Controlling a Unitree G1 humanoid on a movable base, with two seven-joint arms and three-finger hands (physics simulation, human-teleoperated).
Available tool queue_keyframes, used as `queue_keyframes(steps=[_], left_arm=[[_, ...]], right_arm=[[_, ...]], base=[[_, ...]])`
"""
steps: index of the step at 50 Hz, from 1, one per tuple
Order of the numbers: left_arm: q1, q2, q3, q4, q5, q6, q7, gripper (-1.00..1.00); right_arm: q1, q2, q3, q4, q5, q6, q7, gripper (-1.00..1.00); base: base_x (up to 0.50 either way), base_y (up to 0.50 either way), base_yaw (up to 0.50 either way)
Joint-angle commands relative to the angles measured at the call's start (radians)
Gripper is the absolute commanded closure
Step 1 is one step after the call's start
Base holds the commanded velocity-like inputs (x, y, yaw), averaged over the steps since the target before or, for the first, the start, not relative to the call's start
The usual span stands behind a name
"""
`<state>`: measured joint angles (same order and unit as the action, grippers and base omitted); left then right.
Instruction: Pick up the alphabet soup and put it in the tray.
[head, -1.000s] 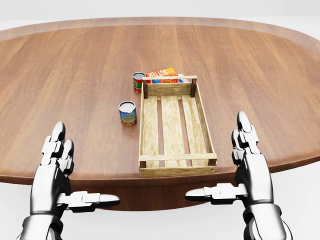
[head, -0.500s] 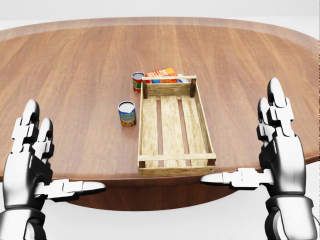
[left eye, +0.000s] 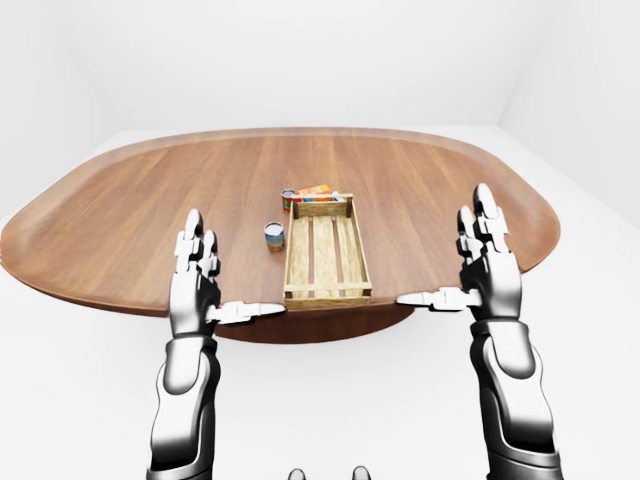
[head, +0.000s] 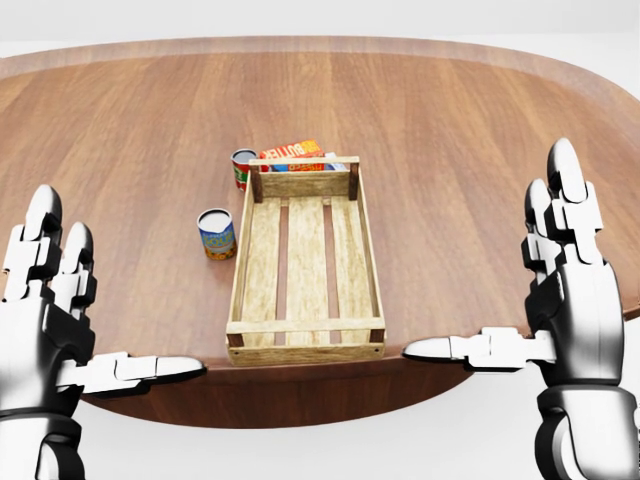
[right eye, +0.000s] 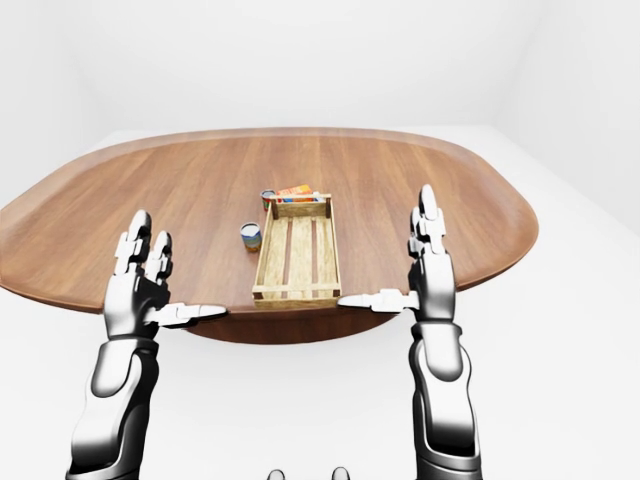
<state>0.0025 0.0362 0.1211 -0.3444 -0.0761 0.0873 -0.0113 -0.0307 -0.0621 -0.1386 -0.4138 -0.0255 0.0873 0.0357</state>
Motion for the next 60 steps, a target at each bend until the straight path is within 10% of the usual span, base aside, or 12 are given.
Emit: queue_keyframes(steps=[1,60], left_arm=[[-0.006,0.003,0.000,-0.018,-0.003,0.000,0.003,-1.00],[-0.012,0.009,0.015,-0.009,-0.010,0.000,0.005,-1.00]], right_arm=[[-0.014,0.000,0.012,0.017,-0.021,0.000,-0.001,-1.00],[-0.023,0.000,0.016,-0.031,-0.035,0.000,0.010,-1.00]], base=[[0.50,-0.02,0.00],[0.50,-0.02,0.00]])
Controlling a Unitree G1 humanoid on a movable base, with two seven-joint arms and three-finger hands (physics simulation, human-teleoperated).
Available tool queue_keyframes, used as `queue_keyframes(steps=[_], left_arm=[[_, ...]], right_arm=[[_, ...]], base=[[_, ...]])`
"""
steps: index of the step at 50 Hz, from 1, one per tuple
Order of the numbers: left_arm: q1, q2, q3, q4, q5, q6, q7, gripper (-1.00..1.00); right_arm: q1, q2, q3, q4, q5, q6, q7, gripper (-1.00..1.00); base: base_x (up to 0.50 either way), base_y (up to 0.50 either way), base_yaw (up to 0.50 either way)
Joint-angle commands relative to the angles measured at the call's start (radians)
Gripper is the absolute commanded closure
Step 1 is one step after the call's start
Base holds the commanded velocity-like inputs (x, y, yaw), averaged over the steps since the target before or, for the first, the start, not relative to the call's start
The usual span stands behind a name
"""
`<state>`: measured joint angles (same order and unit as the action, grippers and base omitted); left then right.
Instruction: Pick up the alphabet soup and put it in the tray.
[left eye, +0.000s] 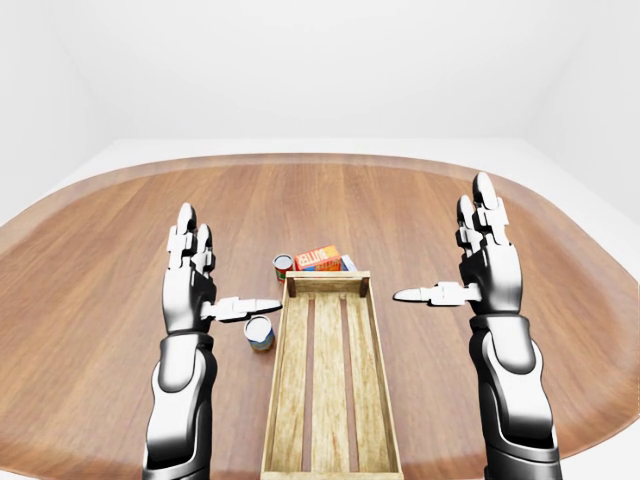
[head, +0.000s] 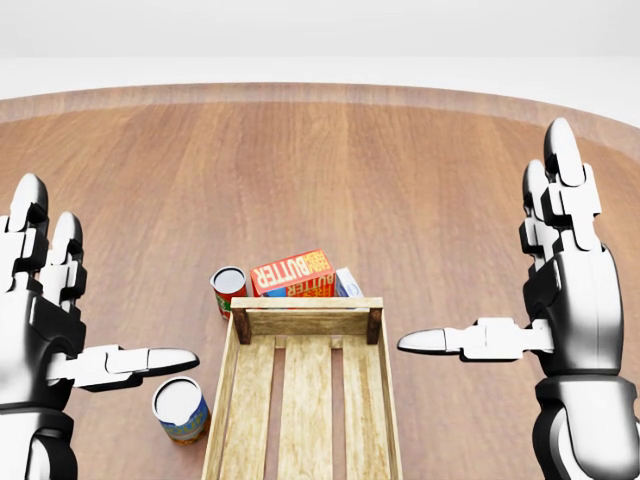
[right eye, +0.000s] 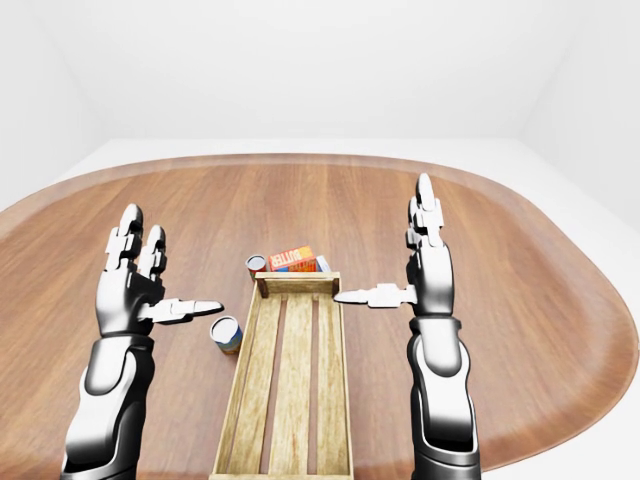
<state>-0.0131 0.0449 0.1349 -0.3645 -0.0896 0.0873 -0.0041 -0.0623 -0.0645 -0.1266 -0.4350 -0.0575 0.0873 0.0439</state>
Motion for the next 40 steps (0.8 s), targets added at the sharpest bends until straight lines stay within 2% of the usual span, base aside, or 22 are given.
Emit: queue_keyframes(steps=[1,10,14,17,23,24,27,28,31,33,35,37,40], left_arm=[[0.003,0.001,0.002,0.009,0.001,0.000,-0.003,-1.00],[0.006,0.003,0.010,-0.023,-0.001,0.000,-0.004,-1.00],[-0.001,0.015,0.022,-0.045,0.000,0.000,-0.012,-1.00],[-0.017,0.040,0.023,-0.062,0.041,0.000,-0.030,-1.00],[-0.105,0.120,0.068,-0.064,0.166,0.000,-0.119,-1.00],[-0.121,0.153,0.060,-0.053,0.216,0.000,-0.151,-1.00],[-0.119,0.184,0.030,-0.033,0.356,0.000,-0.240,-1.00],[-0.107,0.207,0.007,-0.009,0.436,0.000,-0.281,-1.00],[-0.122,0.195,0.019,0.051,0.562,0.000,-0.350,-1.00],[-0.136,0.208,0.011,0.108,0.638,0.000,-0.412,-1.00],[-0.142,0.212,0.014,0.151,0.704,0.000,-0.425,-1.00],[-0.154,0.210,0.023,0.182,0.725,0.000,-0.461,-1.00],[-0.162,0.230,0.017,0.260,0.802,0.000,-0.484,-1.00]], right_arm=[[0.009,0.003,0.004,-0.010,-0.003,0.000,0.002,-1.00],[0.006,0.005,0.007,-0.015,-0.002,0.000,0.006,-1.00],[0.007,0.005,0.003,-0.024,0.009,0.000,0.006,-1.00],[0.008,0.004,0.002,-0.030,0.008,0.000,0.006,-1.00],[0.008,0.002,0.000,-0.036,0.009,0.000,0.010,-1.00],[0.009,0.000,-0.003,-0.037,0.007,0.000,0.009,-1.00],[0.009,0.004,-0.006,-0.048,0.017,0.000,0.010,-1.00],[0.008,0.004,-0.003,-0.053,0.016,0.000,0.008,-1.00],[0.004,0.003,0.001,-0.057,0.013,0.000,0.007,-1.00],[0.000,0.002,0.002,-0.072,0.011,0.000,0.006,-1.00],[-0.001,0.000,0.009,-0.079,0.002,0.000,0.010,-1.00],[-0.006,0.000,0.009,-0.091,0.000,0.000,0.014,-1.00],[-0.007,0.000,0.003,-0.097,0.001,0.000,0.016,-1.00]], base=[[0.50,0.02,0.00],[0.50,0.02,0.00],[0.00,0.00,0.00],[0.00,0.00,0.00],[0.00,0.00,0.00],[0.00,0.00,0.00],[0.00,0.00,0.00],[0.00,0.00,0.00],[0.00,0.00,0.00],[0.00,0.00,0.00],[0.00,0.00,0.00],[0.00,0.00,0.00],[0.00,0.00,0.00]])
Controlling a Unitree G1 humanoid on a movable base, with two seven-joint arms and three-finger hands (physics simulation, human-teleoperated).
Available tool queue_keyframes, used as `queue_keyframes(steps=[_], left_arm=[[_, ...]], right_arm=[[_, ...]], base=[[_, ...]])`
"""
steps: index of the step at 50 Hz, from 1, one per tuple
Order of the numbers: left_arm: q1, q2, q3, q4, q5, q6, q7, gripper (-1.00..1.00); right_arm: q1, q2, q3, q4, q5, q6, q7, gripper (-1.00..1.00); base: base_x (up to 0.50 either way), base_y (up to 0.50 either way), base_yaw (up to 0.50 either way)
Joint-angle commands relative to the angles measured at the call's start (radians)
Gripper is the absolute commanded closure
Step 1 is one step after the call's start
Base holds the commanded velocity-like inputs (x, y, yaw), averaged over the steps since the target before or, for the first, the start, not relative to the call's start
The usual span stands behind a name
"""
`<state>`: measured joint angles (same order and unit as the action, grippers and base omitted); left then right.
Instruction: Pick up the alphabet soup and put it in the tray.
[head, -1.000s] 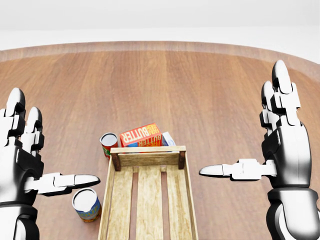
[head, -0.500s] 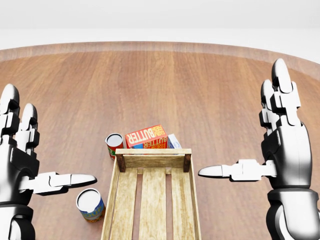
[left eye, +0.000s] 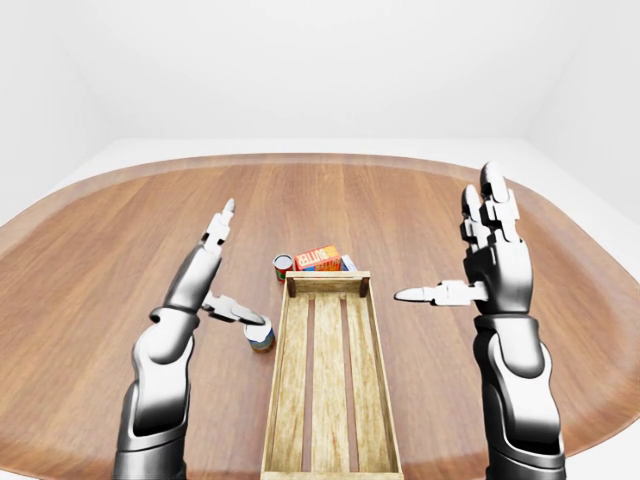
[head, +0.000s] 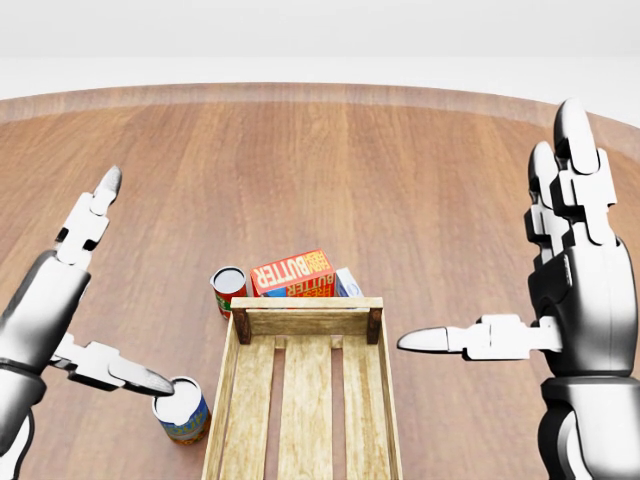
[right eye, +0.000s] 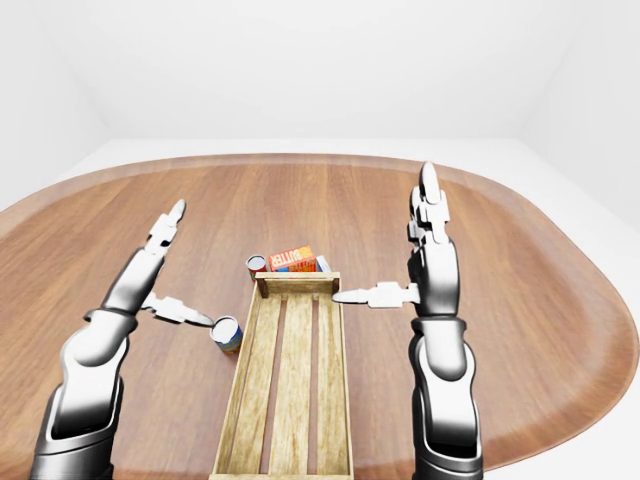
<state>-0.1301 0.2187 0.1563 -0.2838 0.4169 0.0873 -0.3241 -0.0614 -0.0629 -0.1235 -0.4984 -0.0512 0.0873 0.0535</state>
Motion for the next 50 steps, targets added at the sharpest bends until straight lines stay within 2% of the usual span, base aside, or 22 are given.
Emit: queue_keyframes(steps=[1,6,13,14,15,17,18,20,25,28,31,33,34,35,36,37,39,40,41,43,47,50], left_arm=[[-0.047,0.057,-0.001,0.187,0.310,0.000,-0.175,-1.00],[-0.058,0.070,-0.007,0.285,0.395,0.000,-0.194,-1.00],[-0.099,0.092,-0.002,0.380,0.445,0.000,-0.195,-1.00],[-0.102,0.095,-0.006,0.394,0.454,-0.017,-0.189,-1.00],[-0.107,0.095,-0.005,0.399,0.460,-0.019,-0.191,-1.00],[-0.112,0.102,-0.015,0.426,0.491,-0.040,-0.186,-1.00],[-0.110,0.110,-0.025,0.452,0.511,-0.063,-0.189,-1.00],[-0.118,0.111,-0.025,0.469,0.532,-0.077,-0.191,-1.00],[-0.173,0.123,-0.032,0.570,0.577,-0.094,-0.144,-1.00],[-0.160,0.118,-0.040,0.552,0.588,-0.100,-0.164,-1.00],[-0.164,0.114,-0.044,0.563,0.600,-0.104,-0.168,-1.00],[-0.173,0.110,-0.042,0.516,0.608,-0.073,-0.222,-1.00],[-0.173,0.107,-0.042,0.512,0.610,-0.070,-0.227,-1.00],[-0.166,0.102,-0.047,0.550,0.616,-0.084,-0.191,-1.00],[-0.167,0.094,-0.049,0.509,0.616,-0.063,-0.231,-1.00],[-0.165,0.090,-0.050,0.501,0.617,-0.057,-0.239,-1.00],[-0.157,0.084,-0.055,0.507,0.624,-0.055,-0.236,-1.00],[-0.154,0.078,-0.066,0.558,0.626,-0.079,-0.188,-1.00],[-0.160,0.075,-0.065,0.535,0.631,-0.058,-0.212,-1.00],[-0.154,0.069,-0.074,0.563,0.631,-0.071,-0.187,-1.00],[-0.142,0.049,-0.087,0.574,0.620,-0.061,-0.188,-1.00],[-0.145,0.044,-0.091,0.600,0.607,-0.064,-0.184,-1.00]], right_arm=[[-0.008,-0.001,0.000,-0.032,-0.004,0.000,0.006,-1.00],[-0.021,0.000,0.021,-0.034,-0.026,0.000,0.012,-1.00],[-0.029,-0.001,0.018,-0.033,-0.030,0.000,0.018,-1.00],[-0.031,-0.001,0.017,-0.034,-0.030,0.000,0.018,-1.00],[-0.031,-0.001,0.017,-0.033,-0.029,0.000,0.017,-1.00],[-0.033,-0.002,0.017,-0.029,-0.030,0.000,0.018,-1.00],[-0.030,-0.003,0.023,-0.025,-0.038,0.000,0.018,-1.00],[-0.026,0.001,0.026,-0.020,-0.038,0.000,0.020,-1.00],[-0.028,0.000,0.022,-0.011,-0.041,0.000,0.018,-1.00],[-0.021,0.003,0.026,-0.006,-0.043,0.000,0.017,-1.00],[-0.027,0.001,0.027,-0.009,-0.046,0.000,0.019,-1.00],[-0.031,0.001,0.027,-0.011,-0.046,0.000,0.019,-1.00],[-0.031,0.002,0.027,-0.012,-0.046,0.000,0.018,-1.00],[-0.030,0.002,0.027,-0.012,-0.046,0.000,0.018,-1.00],[-0.026,0.002,0.027,-0.013,-0.046,0.000,0.018,-1.00],[-0.025,0.002,0.027,-0.013,-0.046,0.000,0.019,-1.00],[-0.024,0.002,0.025,-0.015,-0.045,0.000,0.019,-1.00],[-0.023,0.002,0.022,-0.018,-0.043,0.000,0.019,-1.00],[-0.023,0.002,0.022,-0.019,-0.043,0.000,0.019,-1.00],[-0.021,0.003,0.023,-0.022,-0.042,0.000,0.019,-1.00],[-0.020,0.004,0.025,-0.017,-0.041,0.000,0.017,-1.00],[-0.024,0.004,0.026,-0.020,-0.041,0.000,0.018,-1.00]], base=[[0.00,0.00,0.00],[0.00,0.00,0.00],[0.00,0.00,0.00],[0.00,0.00,0.00],[0.00,0.00,0.00],[0.00,0.00,0.00],[0.00,0.00,0.00],[0.00,0.00,0.00],[0.00,0.00,0.00],[0.00,0.00,0.00],[0.00,0.00,0.00],[0.00,0.00,0.00],[0.00,0.00,0.00],[0.00,0.00,0.00],[0.00,0.00,0.00],[0.00,0.00,0.00],[0.00,0.00,0.00],[0.00,0.00,0.00],[0.00,0.00,0.00],[0.00,0.00,0.00],[0.00,0.00,0.00],[0.00,0.00,0.00]])
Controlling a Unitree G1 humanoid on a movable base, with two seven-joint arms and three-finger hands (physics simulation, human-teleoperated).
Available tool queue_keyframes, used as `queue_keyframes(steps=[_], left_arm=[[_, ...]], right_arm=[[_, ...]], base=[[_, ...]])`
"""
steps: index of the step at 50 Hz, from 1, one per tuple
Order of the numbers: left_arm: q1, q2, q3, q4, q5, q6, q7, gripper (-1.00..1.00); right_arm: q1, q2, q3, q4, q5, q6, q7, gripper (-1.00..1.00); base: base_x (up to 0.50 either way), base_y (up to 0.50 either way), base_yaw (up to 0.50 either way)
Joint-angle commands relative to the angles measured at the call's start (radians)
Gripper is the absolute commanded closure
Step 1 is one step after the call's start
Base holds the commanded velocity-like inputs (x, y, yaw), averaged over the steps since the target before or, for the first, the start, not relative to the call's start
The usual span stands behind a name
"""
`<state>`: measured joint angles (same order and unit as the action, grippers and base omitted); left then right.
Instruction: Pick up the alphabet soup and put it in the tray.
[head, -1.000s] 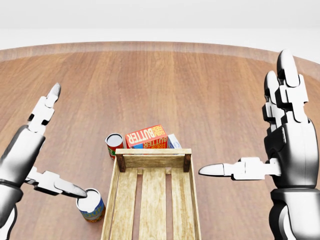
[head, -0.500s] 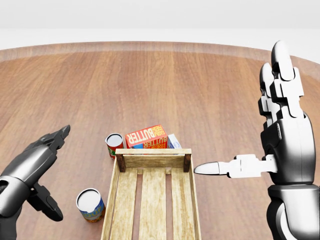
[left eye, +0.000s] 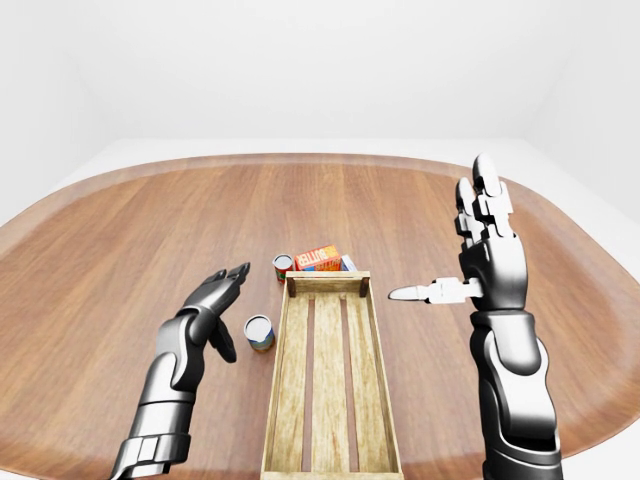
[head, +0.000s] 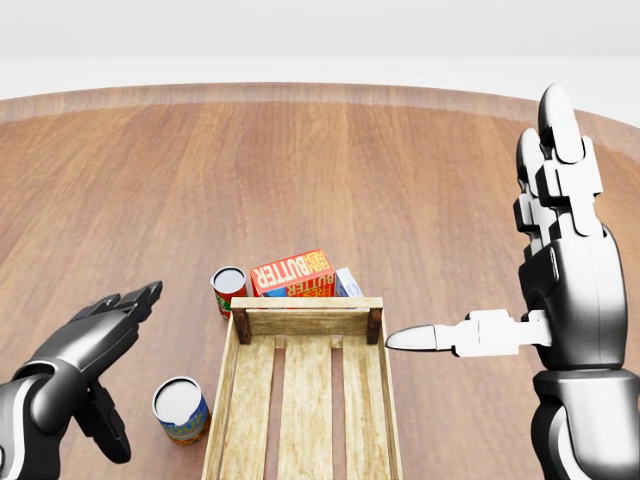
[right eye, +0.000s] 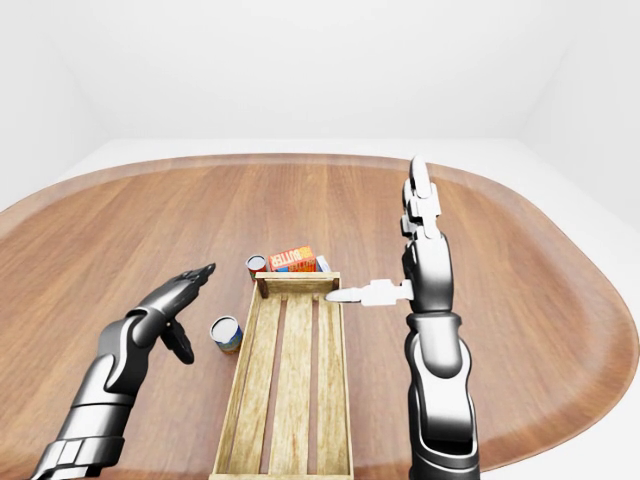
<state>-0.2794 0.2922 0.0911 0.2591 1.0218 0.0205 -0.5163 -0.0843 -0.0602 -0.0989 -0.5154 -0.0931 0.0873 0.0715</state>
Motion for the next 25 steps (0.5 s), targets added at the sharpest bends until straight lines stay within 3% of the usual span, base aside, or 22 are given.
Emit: queue_keyframes(steps=[1,2,13,14,15,16,18,19,20,23,24,25], left_arm=[[0.003,-0.031,-0.026,0.060,-0.009,0.003,0.003,-1.00],[0.009,-0.035,-0.029,0.059,-0.034,-0.009,-0.026,-1.00],[-0.042,-0.030,-0.042,0.149,-0.074,-0.029,-0.015,-1.00],[-0.041,-0.031,-0.039,0.101,-0.077,-0.003,-0.058,-1.00],[-0.039,-0.031,-0.039,0.088,-0.081,0.001,-0.070,-1.00],[-0.039,-0.032,-0.042,0.129,-0.088,-0.022,-0.041,-1.00],[-0.042,-0.032,-0.042,0.121,-0.090,-0.011,-0.052,-1.00],[-0.044,-0.031,-0.045,0.168,-0.093,-0.035,-0.016,-1.00],[-0.045,-0.031,-0.046,0.172,-0.094,-0.037,-0.013,-1.00],[-0.041,-0.028,-0.042,0.121,-0.097,-0.008,-0.057,-1.00],[-0.041,-0.028,-0.042,0.129,-0.097,-0.012,-0.049,-1.00],[-0.045,-0.025,-0.046,0.174,-0.093,-0.034,-0.012,-1.00]], right_arm=[[-0.002,0.001,0.001,-0.006,0.002,0.000,0.000,-1.00],[0.001,0.001,0.002,-0.008,0.002,0.000,0.000,-1.00],[0.000,0.004,0.006,-0.013,0.004,0.000,-0.004,-1.00],[-0.001,0.004,0.006,-0.013,0.005,0.000,-0.004,-1.00],[-0.002,0.003,0.006,-0.012,0.005,0.000,-0.004,-1.00],[-0.003,0.003,0.006,-0.011,0.004,0.000,-0.004,-1.00],[-0.002,0.004,0.006,-0.012,0.006,0.000,-0.004,-1.00],[-0.002,0.005,0.007,-0.011,0.007,0.000,-0.005,-1.00],[-0.002,0.005,0.007,-0.011,0.007,0.000,-0.005,-1.00],[-0.006,0.005,0.015,0.006,0.000,0.000,-0.008,-1.00],[-0.007,0.005,0.016,0.010,0.000,0.000,-0.008,-1.00],[-0.005,-0.003,0.028,0.020,-0.026,0.000,-0.007,-1.00]], base=[[0.00,0.00,0.00],[0.00,0.00,0.00],[0.00,0.00,0.00],[0.00,0.00,0.00],[0.00,0.00,0.00],[0.00,0.00,0.00],[0.00,0.00,0.00],[0.00,0.00,0.00],[0.00,0.00,0.00],[0.00,0.00,0.00],[0.00,0.00,0.00],[0.00,0.00,0.00]])
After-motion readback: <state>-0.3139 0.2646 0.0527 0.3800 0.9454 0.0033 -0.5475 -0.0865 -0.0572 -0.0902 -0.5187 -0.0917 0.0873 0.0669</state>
